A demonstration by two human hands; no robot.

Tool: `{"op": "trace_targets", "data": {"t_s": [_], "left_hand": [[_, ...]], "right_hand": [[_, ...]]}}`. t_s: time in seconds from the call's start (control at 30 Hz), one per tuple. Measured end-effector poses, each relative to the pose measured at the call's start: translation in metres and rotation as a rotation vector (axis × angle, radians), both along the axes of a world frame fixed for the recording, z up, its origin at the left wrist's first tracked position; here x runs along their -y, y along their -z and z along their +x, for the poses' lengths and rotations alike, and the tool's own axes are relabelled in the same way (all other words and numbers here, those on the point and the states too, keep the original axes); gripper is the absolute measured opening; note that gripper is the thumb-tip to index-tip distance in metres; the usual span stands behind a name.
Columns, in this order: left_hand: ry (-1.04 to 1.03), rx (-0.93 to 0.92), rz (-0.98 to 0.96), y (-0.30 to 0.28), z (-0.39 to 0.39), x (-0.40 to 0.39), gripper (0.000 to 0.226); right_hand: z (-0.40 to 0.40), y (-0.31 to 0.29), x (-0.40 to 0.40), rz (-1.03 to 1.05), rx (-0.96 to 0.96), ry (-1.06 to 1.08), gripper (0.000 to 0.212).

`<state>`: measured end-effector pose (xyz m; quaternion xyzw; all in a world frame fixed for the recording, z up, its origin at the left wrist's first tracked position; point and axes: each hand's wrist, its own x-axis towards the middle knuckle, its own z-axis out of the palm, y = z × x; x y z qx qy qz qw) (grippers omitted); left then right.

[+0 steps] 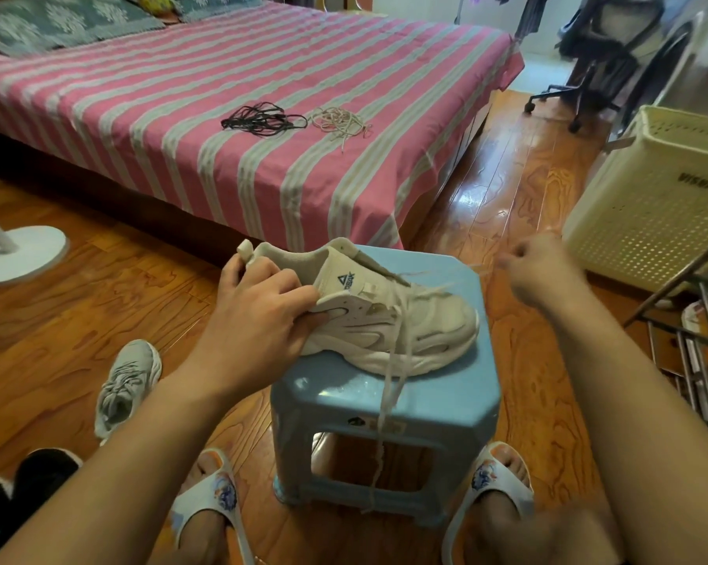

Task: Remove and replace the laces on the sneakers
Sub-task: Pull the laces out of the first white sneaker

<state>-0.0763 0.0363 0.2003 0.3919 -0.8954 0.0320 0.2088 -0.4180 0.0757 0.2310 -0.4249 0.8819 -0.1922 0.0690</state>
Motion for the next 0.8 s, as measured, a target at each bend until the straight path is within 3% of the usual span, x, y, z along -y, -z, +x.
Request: {"op": "trace_targets", "data": {"t_s": [0.03, 0.1, 0.17, 0.23, 0.33, 0.47, 0.5, 0.57, 0.63, 0.67, 0.73, 0.8], "left_hand": [[0.0, 0.004, -0.004, 0.0, -0.001, 0.0, 0.021], [0.002, 0.004, -0.009, 0.0, -0.003, 0.0, 0.022], [0.008, -0.004, -0.005, 0.0, -0.003, 0.001, 0.024], [0.019, -0.017, 0.003, 0.0, -0.003, 0.002, 0.021], [0.025, -0.029, -0.001, 0.001, -0.002, 0.001, 0.017], [0.025, -0.029, -0.01, 0.001, -0.001, 0.001, 0.024], [0.029, -0.034, -0.01, 0.001, -0.001, 0.001, 0.025], [0.044, -0.036, -0.013, 0.001, 0.001, 0.002, 0.021], [0.047, -0.041, -0.021, 0.002, 0.001, 0.001, 0.015], [0.047, -0.041, -0.027, 0.002, 0.0, 0.002, 0.015], [0.051, -0.037, -0.027, 0.001, -0.001, 0.004, 0.017], [0.055, -0.034, -0.014, 0.001, -0.001, 0.005, 0.02]], "right_hand": [[-0.013, 0.0, -0.005, 0.039, -0.072, 0.153, 0.025], [-0.019, -0.002, -0.005, -0.025, -0.102, 0.132, 0.028], [0.005, -0.005, 0.003, -0.178, 0.016, -0.204, 0.028], [0.051, -0.007, 0.006, -0.14, 0.146, -0.55, 0.038], [0.08, 0.001, 0.01, -0.059, 0.091, -0.788, 0.043], [0.066, 0.003, 0.021, -0.119, -0.104, -0.774, 0.02], [0.057, 0.006, 0.023, -0.157, -0.148, -0.664, 0.019], [0.026, 0.004, 0.019, -0.255, -0.123, -0.23, 0.02], [-0.014, 0.007, 0.005, -0.173, -0.092, 0.139, 0.027], [-0.023, 0.009, -0.001, -0.065, -0.11, 0.187, 0.033], [-0.014, 0.01, -0.003, 0.005, -0.163, 0.011, 0.037], [0.018, 0.004, 0.002, -0.096, -0.03, -0.381, 0.04]]}}
